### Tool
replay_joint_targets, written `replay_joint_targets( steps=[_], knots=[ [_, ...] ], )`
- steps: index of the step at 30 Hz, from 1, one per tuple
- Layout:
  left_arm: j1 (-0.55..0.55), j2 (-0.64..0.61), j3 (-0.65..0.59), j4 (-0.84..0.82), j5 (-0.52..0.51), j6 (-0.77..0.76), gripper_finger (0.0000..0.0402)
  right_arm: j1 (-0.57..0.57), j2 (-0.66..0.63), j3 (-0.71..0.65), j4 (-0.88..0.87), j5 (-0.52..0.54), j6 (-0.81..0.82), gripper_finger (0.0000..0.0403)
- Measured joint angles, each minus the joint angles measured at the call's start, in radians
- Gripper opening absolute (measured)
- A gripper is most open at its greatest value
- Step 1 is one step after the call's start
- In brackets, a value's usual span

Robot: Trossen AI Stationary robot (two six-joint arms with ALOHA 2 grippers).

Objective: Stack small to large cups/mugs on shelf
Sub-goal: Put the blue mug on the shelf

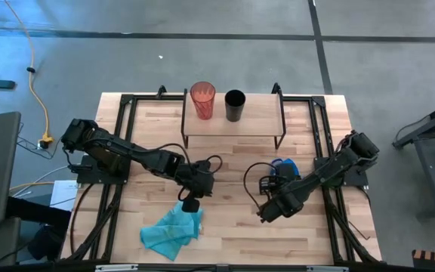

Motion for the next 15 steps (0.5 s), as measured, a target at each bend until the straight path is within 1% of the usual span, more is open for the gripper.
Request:
replay_joint_targets(
  steps=[7,15],
  knots=[
    [0.000,0.000,0.000,0.119,0.095,-0.070,0.0033,-0.029,-0.008,-0.050,0.002,-0.060,0.008,0.0195],
    [0.000,0.000,0.001,0.136,0.152,-0.125,0.0033,-0.046,-0.008,-0.131,0.002,-0.082,-0.005,0.0196]
  ],
)
